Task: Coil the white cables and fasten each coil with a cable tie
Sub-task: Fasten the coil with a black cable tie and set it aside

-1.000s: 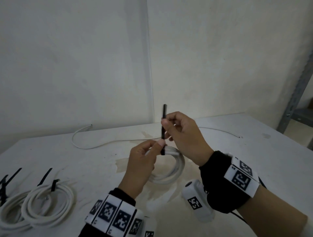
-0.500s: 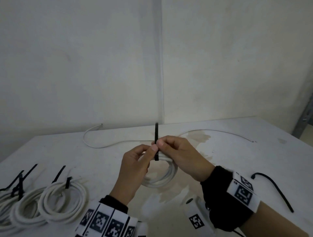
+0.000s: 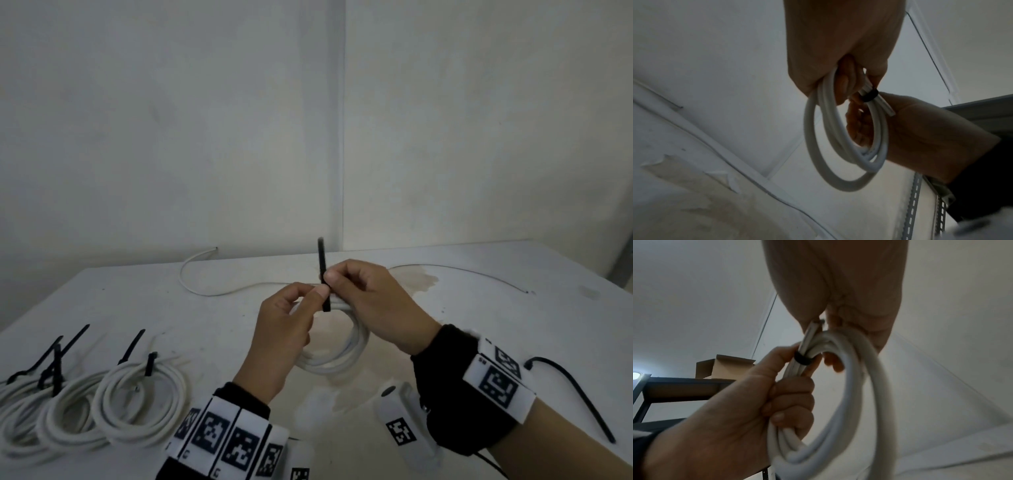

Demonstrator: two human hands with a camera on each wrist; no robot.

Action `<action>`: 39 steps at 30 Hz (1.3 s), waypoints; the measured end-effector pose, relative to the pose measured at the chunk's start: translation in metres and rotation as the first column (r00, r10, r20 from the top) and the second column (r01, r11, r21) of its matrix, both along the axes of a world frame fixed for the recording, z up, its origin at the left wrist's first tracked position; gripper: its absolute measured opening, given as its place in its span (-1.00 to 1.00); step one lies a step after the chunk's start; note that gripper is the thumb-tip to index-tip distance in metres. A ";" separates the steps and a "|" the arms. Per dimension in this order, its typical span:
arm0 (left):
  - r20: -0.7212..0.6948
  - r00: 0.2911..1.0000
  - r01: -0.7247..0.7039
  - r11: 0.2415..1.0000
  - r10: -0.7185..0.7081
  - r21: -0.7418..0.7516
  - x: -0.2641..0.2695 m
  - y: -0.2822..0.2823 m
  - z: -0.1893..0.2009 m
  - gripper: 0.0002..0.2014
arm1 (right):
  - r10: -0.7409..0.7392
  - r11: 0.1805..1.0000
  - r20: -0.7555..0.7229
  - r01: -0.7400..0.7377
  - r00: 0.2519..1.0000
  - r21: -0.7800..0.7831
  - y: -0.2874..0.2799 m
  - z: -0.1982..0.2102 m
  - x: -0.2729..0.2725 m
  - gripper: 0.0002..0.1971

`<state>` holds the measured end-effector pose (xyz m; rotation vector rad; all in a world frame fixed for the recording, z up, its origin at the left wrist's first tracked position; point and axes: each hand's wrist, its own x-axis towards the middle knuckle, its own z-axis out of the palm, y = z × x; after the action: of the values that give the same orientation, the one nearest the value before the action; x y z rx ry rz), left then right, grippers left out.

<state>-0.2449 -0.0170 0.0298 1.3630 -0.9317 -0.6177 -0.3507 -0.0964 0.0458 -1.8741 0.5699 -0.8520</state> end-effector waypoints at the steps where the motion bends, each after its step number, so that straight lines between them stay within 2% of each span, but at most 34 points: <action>1: -0.016 1.000 -0.016 1.000 0.016 -0.003 0.004 0.001 0.000 -0.76 | 0.057 0.998 -0.040 -0.055 0.998 0.037 0.000 -0.003 -0.002 -0.70; 3: -0.051 0.998 -0.035 0.999 0.035 0.001 0.013 0.004 0.000 -0.75 | 0.131 0.989 -0.100 -0.123 0.986 0.078 0.004 -0.011 -0.003 -0.54; 8: -0.120 0.993 0.028 0.996 -0.018 0.080 0.030 0.020 -0.008 -0.71 | 0.184 0.952 0.010 -0.180 0.983 0.248 0.016 -0.031 0.013 -0.74; 12: -0.149 0.988 0.059 0.990 -0.039 0.131 0.049 0.045 -0.016 -0.83 | 0.133 0.918 0.069 -0.149 0.989 0.368 0.020 -0.044 0.026 -0.72; 16: -0.157 0.985 0.105 0.975 -0.075 0.198 0.067 0.072 -0.027 -0.78 | 0.099 0.875 0.104 -0.136 0.990 0.465 0.025 -0.052 0.038 -0.70; 24: -0.084 0.994 -0.053 0.979 0.071 0.198 0.087 0.096 -0.035 -0.75 | 0.193 0.855 0.049 -0.192 0.980 0.481 0.043 -0.062 0.068 -0.73; 33: 0.001 0.986 -0.158 0.934 0.166 0.319 0.121 0.119 -0.037 -0.83 | 0.275 0.825 -0.101 -0.181 0.956 0.535 0.056 -0.064 0.102 -0.78; 36: 0.081 0.976 -0.216 0.892 0.200 0.397 0.138 0.120 -0.042 -0.80 | 0.271 0.877 -0.213 -0.149 0.939 0.457 0.056 -0.065 0.111 -0.83; 39: 0.107 0.968 -0.251 0.842 0.228 0.478 0.150 0.119 -0.048 -0.67 | 0.240 0.907 -0.250 -0.124 0.938 0.404 0.053 -0.066 0.113 -0.68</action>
<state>-0.0950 0.1016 -0.0179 1.9234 -0.6403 -0.6556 -0.2377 -0.0436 -0.0204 -1.6652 0.6753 -0.3046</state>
